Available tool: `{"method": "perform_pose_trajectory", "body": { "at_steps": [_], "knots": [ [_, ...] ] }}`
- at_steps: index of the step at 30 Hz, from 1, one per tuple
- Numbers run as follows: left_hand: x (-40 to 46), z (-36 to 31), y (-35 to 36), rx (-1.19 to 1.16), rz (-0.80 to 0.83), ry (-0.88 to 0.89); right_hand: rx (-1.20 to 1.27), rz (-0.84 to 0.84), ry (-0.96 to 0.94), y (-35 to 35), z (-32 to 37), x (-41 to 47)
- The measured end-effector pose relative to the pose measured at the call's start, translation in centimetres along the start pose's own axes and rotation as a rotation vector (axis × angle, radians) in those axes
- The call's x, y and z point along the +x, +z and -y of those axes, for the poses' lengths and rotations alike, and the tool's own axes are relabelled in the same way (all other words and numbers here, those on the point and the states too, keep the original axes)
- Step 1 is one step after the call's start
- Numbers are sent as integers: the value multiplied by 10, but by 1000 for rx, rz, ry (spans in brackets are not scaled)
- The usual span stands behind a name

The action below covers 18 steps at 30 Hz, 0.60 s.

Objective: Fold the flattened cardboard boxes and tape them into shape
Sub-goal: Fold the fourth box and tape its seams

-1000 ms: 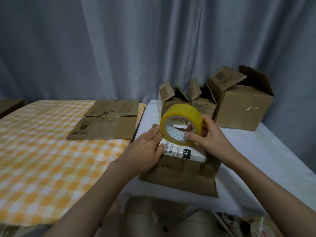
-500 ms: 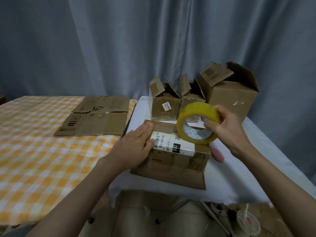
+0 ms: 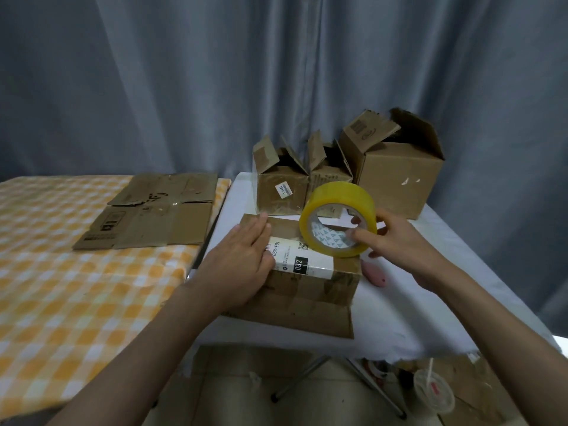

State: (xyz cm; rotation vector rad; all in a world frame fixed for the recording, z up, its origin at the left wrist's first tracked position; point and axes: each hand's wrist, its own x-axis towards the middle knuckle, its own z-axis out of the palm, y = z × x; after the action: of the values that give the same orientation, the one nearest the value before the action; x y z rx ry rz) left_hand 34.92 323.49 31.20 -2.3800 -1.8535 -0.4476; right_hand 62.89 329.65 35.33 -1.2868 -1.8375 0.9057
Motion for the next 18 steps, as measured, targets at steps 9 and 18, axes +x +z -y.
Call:
{"method": "perform_pose_trajectory", "body": {
  "at_steps": [9, 18],
  "knots": [
    [11, -23, 7, -135, 100, -107, 159, 49, 26, 9, 1, -4],
    [14, -13, 5, -86, 112, -97, 12, -105, -86, 25, 10, 7]
  ]
}}
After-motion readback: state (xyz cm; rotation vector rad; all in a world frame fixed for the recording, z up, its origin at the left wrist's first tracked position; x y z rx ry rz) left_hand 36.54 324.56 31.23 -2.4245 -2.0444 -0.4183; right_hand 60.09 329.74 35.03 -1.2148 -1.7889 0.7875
